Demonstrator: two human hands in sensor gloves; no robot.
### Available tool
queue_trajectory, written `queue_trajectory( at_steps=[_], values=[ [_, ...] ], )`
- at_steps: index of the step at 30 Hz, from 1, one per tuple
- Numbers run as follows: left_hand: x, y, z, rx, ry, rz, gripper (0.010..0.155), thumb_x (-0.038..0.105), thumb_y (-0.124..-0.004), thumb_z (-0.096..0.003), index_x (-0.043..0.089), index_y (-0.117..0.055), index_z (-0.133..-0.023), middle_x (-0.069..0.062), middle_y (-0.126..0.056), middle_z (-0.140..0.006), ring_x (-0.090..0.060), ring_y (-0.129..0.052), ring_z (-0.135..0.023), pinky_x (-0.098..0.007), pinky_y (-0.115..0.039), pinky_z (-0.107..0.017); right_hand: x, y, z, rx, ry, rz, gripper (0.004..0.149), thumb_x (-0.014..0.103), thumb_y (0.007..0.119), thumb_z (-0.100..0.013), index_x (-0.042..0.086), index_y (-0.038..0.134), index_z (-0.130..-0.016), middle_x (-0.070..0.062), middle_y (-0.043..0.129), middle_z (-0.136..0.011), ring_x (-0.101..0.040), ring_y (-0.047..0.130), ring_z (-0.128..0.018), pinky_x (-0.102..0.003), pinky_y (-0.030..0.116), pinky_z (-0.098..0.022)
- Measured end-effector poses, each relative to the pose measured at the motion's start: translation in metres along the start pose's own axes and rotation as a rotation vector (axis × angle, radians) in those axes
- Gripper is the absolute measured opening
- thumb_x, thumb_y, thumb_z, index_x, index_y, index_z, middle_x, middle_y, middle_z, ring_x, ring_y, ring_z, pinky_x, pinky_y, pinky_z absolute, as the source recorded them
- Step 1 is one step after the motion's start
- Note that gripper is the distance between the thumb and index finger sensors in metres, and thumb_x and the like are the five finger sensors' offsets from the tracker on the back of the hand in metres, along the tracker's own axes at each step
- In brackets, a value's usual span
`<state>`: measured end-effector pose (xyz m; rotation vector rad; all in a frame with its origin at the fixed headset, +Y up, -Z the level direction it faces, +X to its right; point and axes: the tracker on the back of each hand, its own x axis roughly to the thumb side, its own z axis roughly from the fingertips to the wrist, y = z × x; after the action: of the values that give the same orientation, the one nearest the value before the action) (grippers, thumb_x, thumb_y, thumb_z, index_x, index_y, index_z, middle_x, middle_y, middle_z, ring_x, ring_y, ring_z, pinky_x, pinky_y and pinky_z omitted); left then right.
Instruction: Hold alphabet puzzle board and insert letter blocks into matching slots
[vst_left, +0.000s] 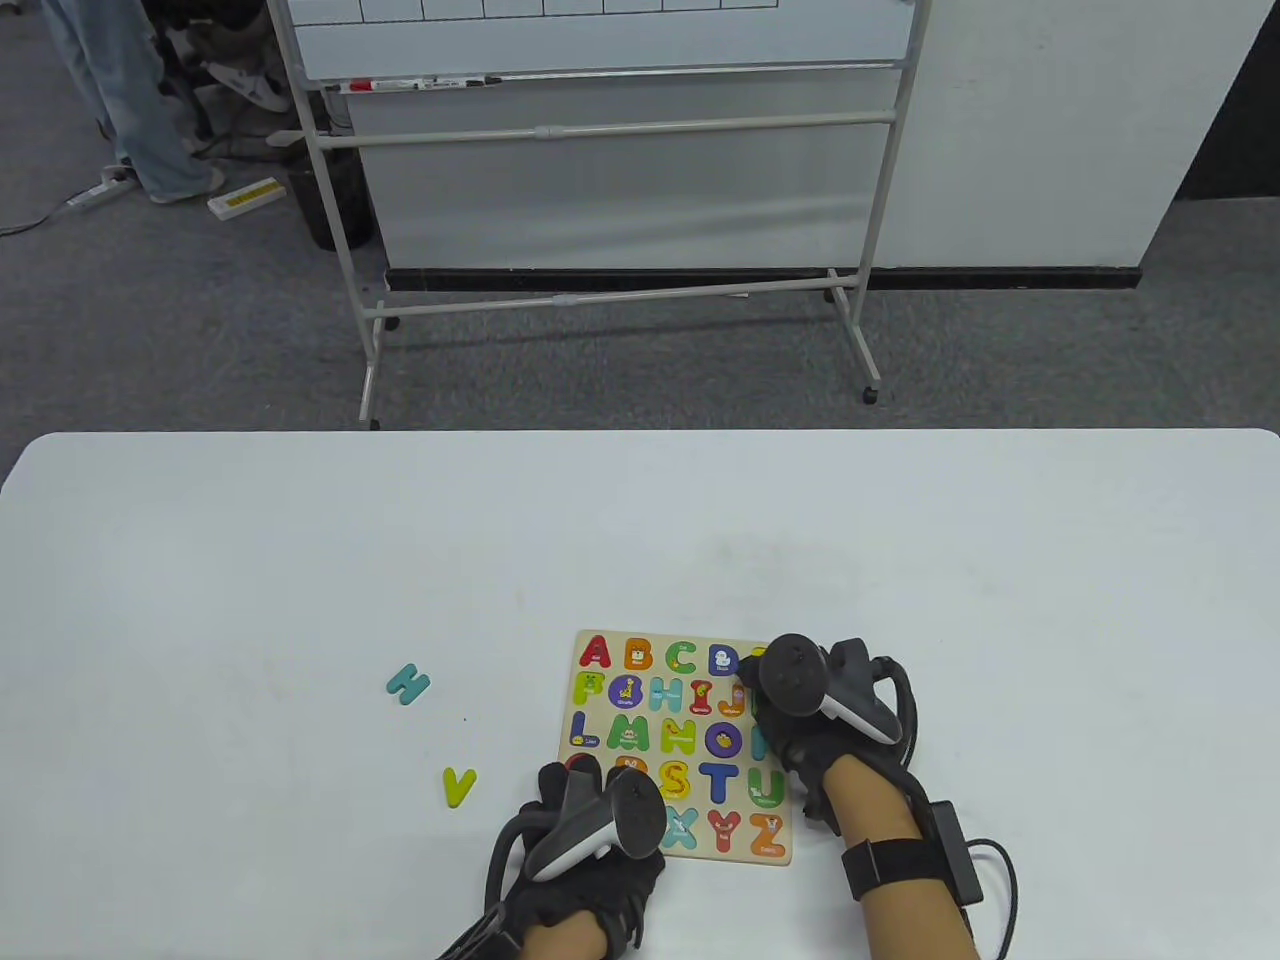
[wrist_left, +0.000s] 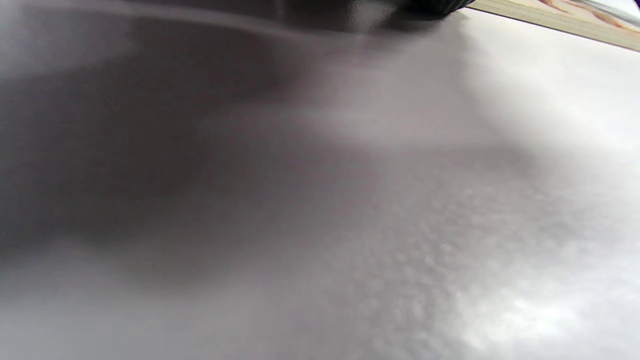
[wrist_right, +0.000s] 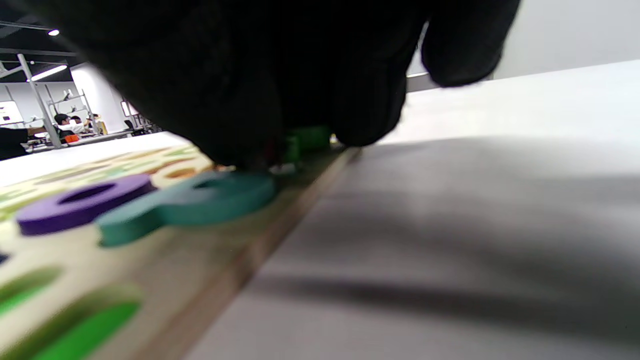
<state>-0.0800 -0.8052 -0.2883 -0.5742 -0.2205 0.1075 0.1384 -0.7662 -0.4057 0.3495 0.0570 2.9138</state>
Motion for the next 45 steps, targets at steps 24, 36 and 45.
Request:
queue_trajectory(
  at_steps=[24, 36, 45],
  values=[
    [-0.001, 0.0, 0.0, -0.005, -0.005, 0.002, 0.082, 0.05, -0.05, -0.0514, 0.01, -0.003, -0.105, -0.031, 0.005, -0.105, -0.063, 0.002, -0.093, -0.072, -0.021, -0.064, -0.006, 0.0, 0.002, -0.098, 0.018, -0.035, 0.037, 0.03, 0.103, -0.034, 0.03, 0.1, -0.071, 0.001, 0.101, -0.083, -0.025, 0.104, -0.071, -0.053, 0.075, -0.062],
    [-0.001, 0.0, 0.0, -0.005, -0.004, 0.0, 0.082, 0.05, -0.05, -0.0513, 0.01, -0.003, -0.105, -0.031, 0.005, -0.105, -0.063, 0.002, -0.093, -0.072, -0.021, -0.064, -0.012, 0.0, 0.006, -0.126, 0.063, -0.057, 0.036, 0.033, 0.105, -0.032, 0.034, 0.101, -0.068, 0.009, 0.104, -0.08, -0.023, 0.105, -0.072, -0.051, 0.076, -0.061],
    [-0.001, 0.0, 0.0, -0.005, -0.005, 0.003, 0.082, 0.05, -0.05, -0.0514, 0.01, -0.003, -0.105, -0.031, 0.005, -0.105, -0.063, 0.002, -0.093, -0.072, -0.021, -0.064, -0.02, 0.0, 0.006, -0.113, 0.101, -0.104, 0.035, 0.035, 0.105, -0.032, 0.039, 0.101, -0.066, 0.011, 0.105, -0.079, -0.019, 0.107, -0.071, -0.049, 0.078, -0.059]
  ],
)
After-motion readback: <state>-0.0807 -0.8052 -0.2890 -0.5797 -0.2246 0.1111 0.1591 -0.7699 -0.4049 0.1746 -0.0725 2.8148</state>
